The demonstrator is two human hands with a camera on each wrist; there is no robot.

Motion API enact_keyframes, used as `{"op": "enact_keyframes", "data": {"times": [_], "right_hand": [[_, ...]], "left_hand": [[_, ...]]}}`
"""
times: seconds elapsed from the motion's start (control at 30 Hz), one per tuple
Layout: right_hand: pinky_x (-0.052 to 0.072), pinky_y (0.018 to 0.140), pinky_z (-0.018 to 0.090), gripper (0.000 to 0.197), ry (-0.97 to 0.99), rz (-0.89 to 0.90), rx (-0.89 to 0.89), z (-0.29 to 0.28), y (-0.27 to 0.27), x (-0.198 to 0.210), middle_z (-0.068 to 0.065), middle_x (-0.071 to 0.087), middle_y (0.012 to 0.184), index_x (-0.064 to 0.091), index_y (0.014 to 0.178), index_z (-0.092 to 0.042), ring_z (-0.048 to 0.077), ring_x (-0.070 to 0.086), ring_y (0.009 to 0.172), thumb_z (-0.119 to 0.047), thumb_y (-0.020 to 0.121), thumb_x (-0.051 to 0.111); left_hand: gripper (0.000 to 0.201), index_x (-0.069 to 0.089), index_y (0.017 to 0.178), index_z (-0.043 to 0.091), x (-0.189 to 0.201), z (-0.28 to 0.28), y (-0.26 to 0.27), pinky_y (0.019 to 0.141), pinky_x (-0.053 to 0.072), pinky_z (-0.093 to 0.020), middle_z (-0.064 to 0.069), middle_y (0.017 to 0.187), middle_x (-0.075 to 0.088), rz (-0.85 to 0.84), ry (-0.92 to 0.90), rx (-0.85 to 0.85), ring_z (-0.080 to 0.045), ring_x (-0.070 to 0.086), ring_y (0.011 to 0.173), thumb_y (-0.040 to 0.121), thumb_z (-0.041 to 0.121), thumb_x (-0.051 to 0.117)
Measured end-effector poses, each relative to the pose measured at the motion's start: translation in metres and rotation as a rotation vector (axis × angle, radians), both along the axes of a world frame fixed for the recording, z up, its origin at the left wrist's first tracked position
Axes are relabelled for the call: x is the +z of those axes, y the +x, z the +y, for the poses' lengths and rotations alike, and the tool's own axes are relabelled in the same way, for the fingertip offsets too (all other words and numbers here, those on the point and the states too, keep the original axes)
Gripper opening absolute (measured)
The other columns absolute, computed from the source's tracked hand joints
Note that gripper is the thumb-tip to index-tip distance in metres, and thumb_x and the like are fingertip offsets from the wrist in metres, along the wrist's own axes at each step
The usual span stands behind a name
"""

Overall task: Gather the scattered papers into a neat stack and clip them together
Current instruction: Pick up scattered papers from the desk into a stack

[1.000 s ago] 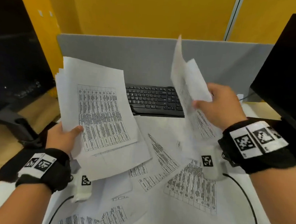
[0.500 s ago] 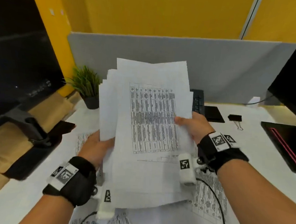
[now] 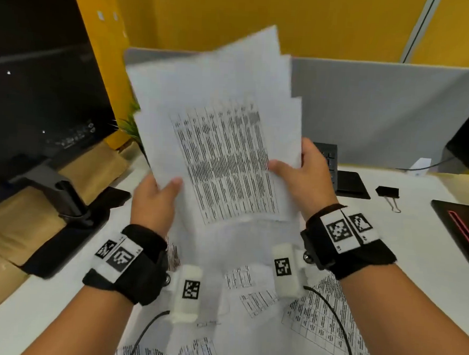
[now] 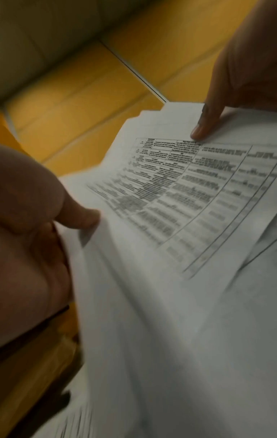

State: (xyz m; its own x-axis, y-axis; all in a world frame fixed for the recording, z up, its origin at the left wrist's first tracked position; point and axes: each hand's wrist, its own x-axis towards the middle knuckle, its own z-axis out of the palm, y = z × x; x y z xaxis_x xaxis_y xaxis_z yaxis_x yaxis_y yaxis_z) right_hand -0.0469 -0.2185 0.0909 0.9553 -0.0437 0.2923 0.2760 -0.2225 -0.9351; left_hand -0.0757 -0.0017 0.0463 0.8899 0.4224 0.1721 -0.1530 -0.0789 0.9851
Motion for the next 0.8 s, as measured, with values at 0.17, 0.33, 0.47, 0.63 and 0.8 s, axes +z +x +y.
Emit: {"op": "enact_keyframes", "data": {"times": [0.17, 0.33, 0.47, 0.63, 0.8], "right_hand": [[0.045, 0.098, 0.032, 0.027, 0.197, -0.168, -0.008, 0.01, -0.02, 0.017, -0.016, 0.057, 0.112, 0.044, 0.099, -0.038, 0.007, 0.056, 0.113, -0.012, 0.094, 0.051], [0.044, 0.103, 0.044, 0.029, 0.239, 0.12, -0.061, 0.003, -0.026, -0.051, -0.006, 0.058, 0.124, 0.044, 0.119, -0.031, 0.015, 0.056, 0.116, -0.015, 0.096, 0.048], [0.043, 0.104, 0.048, 0.02, 0.121, 0.241, -0.087, 0.002, -0.027, -0.087, 0.001, 0.056, 0.126, 0.041, 0.116, -0.026, 0.02, 0.056, 0.115, -0.016, 0.098, 0.042], [0.048, 0.074, 0.018, 0.009, -0.136, 0.0, -0.1, -0.016, -0.022, -0.05, -0.003, 0.061, 0.107, 0.046, 0.105, -0.017, 0.012, 0.06, 0.096, -0.013, 0.099, 0.042], [0.038, 0.069, 0.034, 0.011, -0.761, -0.364, -0.06, -0.028, -0.025, 0.012, -0.008, 0.047, 0.079, 0.042, 0.09, -0.021, 0.015, 0.045, 0.07, -0.012, 0.096, 0.041]], "left_hand": [[0.032, 0.049, 0.119, 0.028, 0.031, -0.01, 0.001, 0.097, 0.045, -0.029, 0.005, 0.124, 0.06, -0.314, -0.022, -0.038, -0.012, 0.056, 0.117, 0.097, 0.006, 0.044], [0.037, 0.043, 0.12, 0.025, -0.009, -0.014, -0.002, 0.103, 0.043, -0.044, -0.001, 0.123, 0.059, -0.142, 0.034, -0.042, -0.016, 0.056, 0.115, 0.09, 0.011, 0.059], [0.03, 0.045, 0.121, 0.025, -0.022, -0.023, 0.002, 0.107, 0.038, -0.045, 0.009, 0.119, 0.059, -0.043, 0.033, -0.067, -0.01, 0.055, 0.113, 0.094, 0.015, 0.052], [0.075, 0.028, 0.137, 0.015, 0.014, -0.011, 0.003, 0.112, 0.024, -0.039, -0.01, 0.139, 0.036, -0.07, 0.378, 0.154, -0.027, 0.035, 0.129, 0.077, 0.022, 0.074], [0.092, 0.032, 0.14, 0.017, 0.082, -0.003, -0.005, 0.104, 0.025, -0.024, 0.0, 0.138, 0.04, -0.29, 0.775, 0.114, -0.015, 0.034, 0.127, 0.064, 0.028, 0.083]]}}
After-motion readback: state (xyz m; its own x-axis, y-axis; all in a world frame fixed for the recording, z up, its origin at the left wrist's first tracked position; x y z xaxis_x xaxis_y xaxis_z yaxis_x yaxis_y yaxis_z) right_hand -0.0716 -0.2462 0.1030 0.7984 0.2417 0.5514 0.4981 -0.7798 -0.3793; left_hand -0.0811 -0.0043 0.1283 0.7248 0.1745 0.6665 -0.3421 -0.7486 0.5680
